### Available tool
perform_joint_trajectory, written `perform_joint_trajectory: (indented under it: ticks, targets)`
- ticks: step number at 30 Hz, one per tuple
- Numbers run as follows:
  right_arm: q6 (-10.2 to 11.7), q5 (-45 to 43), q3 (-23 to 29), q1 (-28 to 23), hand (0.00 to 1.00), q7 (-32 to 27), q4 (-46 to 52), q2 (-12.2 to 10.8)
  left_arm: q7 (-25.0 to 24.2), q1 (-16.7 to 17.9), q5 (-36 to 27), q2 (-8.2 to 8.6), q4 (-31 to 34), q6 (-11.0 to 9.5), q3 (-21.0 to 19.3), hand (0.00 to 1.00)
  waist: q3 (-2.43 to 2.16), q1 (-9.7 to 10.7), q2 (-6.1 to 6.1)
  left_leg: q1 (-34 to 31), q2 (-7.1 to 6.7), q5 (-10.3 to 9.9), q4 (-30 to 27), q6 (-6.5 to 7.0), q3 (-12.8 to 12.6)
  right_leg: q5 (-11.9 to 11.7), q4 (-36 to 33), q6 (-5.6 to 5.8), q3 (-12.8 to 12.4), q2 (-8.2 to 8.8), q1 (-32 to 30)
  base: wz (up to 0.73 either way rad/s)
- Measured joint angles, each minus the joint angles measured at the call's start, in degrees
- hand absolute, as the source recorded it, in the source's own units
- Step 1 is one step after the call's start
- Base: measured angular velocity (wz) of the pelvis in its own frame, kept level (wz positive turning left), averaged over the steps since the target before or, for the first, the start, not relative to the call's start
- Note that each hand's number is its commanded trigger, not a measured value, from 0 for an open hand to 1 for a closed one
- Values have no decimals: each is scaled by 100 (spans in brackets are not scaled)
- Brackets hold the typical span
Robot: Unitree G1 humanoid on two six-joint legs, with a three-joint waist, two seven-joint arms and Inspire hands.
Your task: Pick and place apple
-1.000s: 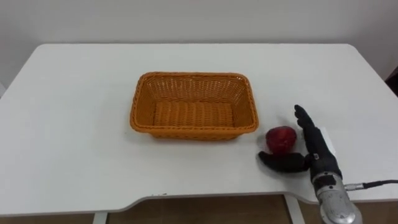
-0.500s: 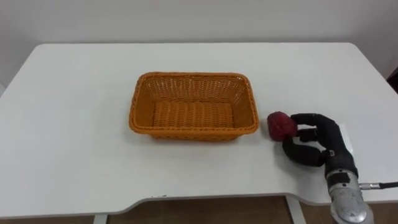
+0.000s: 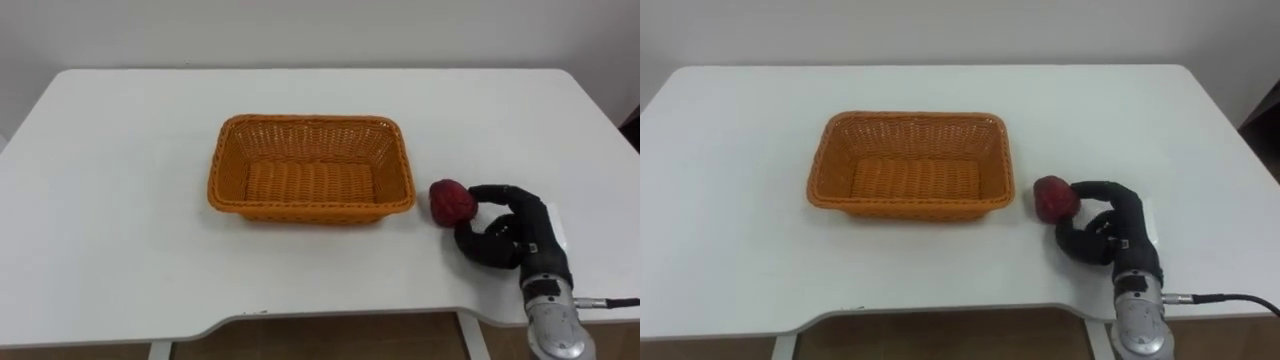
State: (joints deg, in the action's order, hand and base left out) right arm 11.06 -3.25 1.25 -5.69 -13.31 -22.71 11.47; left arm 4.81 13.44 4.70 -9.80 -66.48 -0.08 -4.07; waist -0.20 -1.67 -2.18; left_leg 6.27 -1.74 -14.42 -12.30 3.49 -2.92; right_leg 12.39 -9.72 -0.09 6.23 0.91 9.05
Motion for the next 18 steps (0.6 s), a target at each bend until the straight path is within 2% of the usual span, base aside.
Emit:
perform_joint_trajectory:
  ticks: [2,7,8,9,12,14,18]
  targets:
    - [-122,87,-1,3,100,-73,111,0,5,-17,-3,-4,-13,2,-23,0,-1,-13,-9,2,-7,1,-4,1,0,0,-1,0,-4,7,0,0]
    - [-122,251,6,12,100,-174,128,1,4,-65,-20,-3,-105,5,-21,0,13,-16,-7,31,-7,2,6,3,-8,0,5,0,-38,7,7,0]
    - [-135,329,15,10,100,-213,190,1,3,-62,-19,1,-105,5,-24,0,33,-13,0,27,-5,3,8,3,-9,0,5,0,-33,5,8,0]
    - [-244,401,32,10,100,-237,381,1,0,-54,-17,15,-106,5,-24,0,59,-16,30,18,-6,3,13,3,-16,0,5,0,-37,5,6,0]
    - [-268,500,153,13,100,-336,820,3,-32,-42,-9,18,-121,6,-45,0,85,-6,74,-8,-5,3,12,3,-18,0,7,0,-26,4,-11,0]
    - [-270,534,332,34,100,-513,1213,37,-49,-7,-9,18,-120,7,-85,0,64,-6,102,13,-2,3,11,3,-14,0,7,0,-10,1,4,0]
    - [-262,544,456,113,100,-740,1402,107,-49,25,-6,19,-118,11,-171,0,41,-30,84,39,-1,5,12,0,-13,0,7,0,-13,-2,11,0]
